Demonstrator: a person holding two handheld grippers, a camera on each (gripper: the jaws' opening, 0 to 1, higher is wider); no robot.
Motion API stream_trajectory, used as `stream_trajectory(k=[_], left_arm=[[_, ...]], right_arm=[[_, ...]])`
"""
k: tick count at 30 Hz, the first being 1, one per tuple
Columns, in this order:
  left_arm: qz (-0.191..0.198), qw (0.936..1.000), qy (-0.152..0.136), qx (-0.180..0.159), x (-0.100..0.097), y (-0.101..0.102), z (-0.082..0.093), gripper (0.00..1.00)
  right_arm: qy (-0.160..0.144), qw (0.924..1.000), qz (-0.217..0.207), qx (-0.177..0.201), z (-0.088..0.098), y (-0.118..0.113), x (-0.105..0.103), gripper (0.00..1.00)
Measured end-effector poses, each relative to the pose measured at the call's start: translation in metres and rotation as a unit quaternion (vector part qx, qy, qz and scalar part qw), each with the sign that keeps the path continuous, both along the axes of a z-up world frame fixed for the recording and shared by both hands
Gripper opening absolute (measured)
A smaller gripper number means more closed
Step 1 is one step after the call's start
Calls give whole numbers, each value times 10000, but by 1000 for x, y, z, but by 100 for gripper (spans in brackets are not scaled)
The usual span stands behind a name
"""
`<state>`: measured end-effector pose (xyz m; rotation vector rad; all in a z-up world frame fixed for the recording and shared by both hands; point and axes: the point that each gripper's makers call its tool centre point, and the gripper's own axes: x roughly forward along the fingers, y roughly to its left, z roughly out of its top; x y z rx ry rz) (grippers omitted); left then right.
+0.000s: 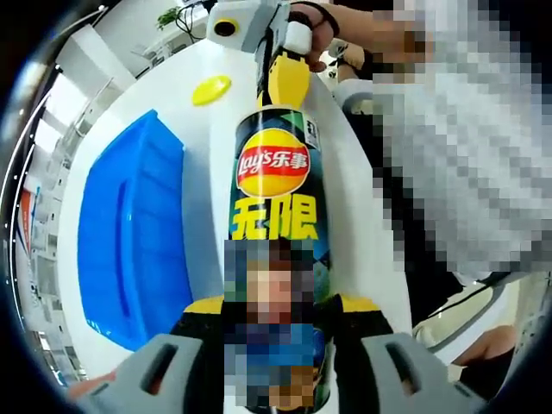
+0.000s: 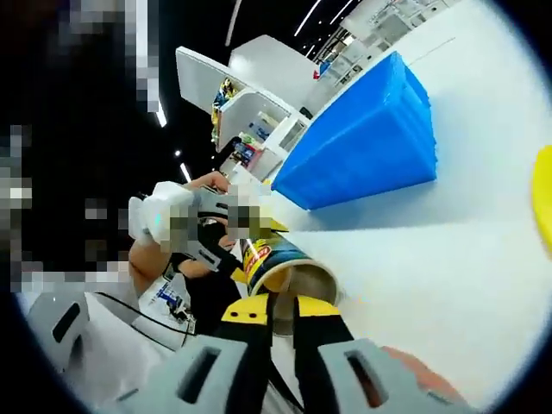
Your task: Open the lid of the chip container on the table, take out the chips, place them into the box in front of the container, and close the lid
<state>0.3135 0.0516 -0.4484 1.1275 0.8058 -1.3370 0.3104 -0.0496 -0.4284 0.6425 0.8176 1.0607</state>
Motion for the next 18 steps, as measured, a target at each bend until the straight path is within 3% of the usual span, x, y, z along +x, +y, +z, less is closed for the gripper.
stream_trajectory(k=[3, 8, 13, 18], left_arm=[[-25, 10000, 3, 33, -1, 0, 0, 47], [-46, 10000, -27, 62, -1, 0, -1, 47], [-52, 10000, -40, 48, -1, 0, 0, 47], [-72, 10000, -13, 63, 0, 0, 0, 47]], right_arm=[[159, 9998, -44, 133, 0, 0, -1, 5], [258, 9996, -132, 10, 1, -1, -1, 1], [502, 9975, -245, -435, -1, -3, -4, 0], [432, 9954, -326, -796, 0, -10, -8, 0]])
